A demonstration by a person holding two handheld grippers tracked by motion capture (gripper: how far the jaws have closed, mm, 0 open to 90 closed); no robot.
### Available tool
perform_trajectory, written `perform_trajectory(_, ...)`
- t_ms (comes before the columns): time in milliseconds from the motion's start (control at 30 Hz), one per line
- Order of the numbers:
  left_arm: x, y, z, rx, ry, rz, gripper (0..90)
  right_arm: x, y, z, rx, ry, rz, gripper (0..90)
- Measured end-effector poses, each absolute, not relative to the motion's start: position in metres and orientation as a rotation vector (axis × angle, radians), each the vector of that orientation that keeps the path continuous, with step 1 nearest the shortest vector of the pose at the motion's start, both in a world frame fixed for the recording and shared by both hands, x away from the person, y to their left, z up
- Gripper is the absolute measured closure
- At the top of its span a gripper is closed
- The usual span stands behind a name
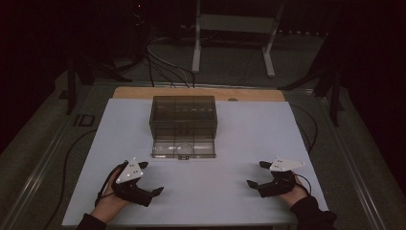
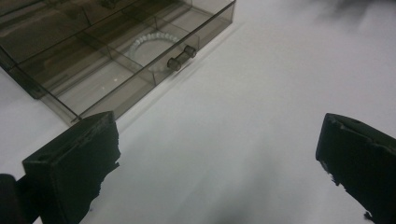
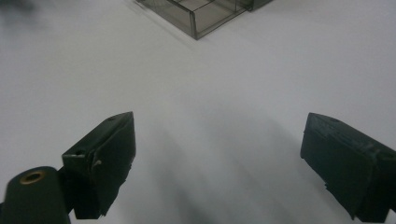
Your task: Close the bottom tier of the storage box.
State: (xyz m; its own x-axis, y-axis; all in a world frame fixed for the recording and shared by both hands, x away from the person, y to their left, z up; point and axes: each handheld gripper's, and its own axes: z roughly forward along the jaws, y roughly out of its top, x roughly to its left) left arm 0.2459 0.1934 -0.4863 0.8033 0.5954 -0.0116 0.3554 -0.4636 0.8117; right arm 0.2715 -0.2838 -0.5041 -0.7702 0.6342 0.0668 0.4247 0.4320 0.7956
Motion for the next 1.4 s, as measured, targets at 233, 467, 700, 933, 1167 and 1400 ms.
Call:
perform_trajectory(233, 0.243, 0.189, -0.478, 2.085, 0.673, 0.346, 0.0, 0.271, -0.284, -0.504, 0.925, 2.443, 1.256, 10.5)
perform_trajectory(467, 0.241, 0.183, -0.465, 2.074, 0.659, 0.345, 0.0, 0.271, -0.283, -0.503, 0.921, 2.444, 1.262, 10.5)
perform_trajectory(700, 0.241, 0.176, -0.454, 2.055, 0.685, 0.369, 0.0, 0.271, -0.283, -0.502, 0.922, 2.439, 1.267, 10.5)
perform_trajectory(933, 0.241, 0.171, -0.442, 2.028, 0.717, 0.408, 0.0, 0.271, -0.282, -0.502, 0.920, 2.438, 1.267, 10.5)
perform_trajectory(1167, 0.244, 0.167, -0.436, 2.009, 0.754, 0.475, 0.0, 0.271, -0.282, -0.501, 0.920, 2.432, 1.275, 10.5)
perform_trajectory(1400, 0.245, 0.167, -0.428, 1.953, 0.788, 0.592, 0.0, 0.271, -0.282, -0.500, 0.922, 2.426, 1.272, 10.5)
